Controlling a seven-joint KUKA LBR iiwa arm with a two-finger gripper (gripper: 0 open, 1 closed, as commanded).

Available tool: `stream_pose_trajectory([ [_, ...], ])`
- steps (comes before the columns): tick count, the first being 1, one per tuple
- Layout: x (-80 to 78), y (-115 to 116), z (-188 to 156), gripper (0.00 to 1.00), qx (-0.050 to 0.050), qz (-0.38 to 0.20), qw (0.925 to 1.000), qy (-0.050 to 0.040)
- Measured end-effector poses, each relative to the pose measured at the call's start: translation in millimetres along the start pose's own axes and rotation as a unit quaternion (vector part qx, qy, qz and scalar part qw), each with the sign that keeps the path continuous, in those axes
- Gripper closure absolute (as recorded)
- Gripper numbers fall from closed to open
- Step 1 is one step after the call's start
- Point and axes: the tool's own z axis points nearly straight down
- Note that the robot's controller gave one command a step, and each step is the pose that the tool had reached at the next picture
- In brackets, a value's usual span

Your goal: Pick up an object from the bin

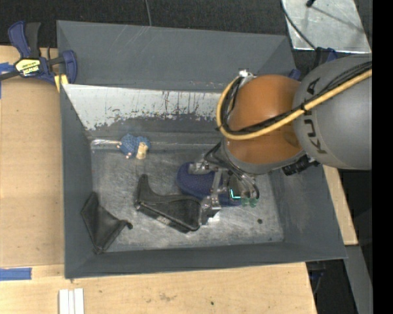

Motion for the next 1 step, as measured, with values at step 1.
stream_pose_trajectory([
  [1, -35.5, -43.3, 70.8, 0.0, -0.002, -0.043, 0.999, -0.0057],
])
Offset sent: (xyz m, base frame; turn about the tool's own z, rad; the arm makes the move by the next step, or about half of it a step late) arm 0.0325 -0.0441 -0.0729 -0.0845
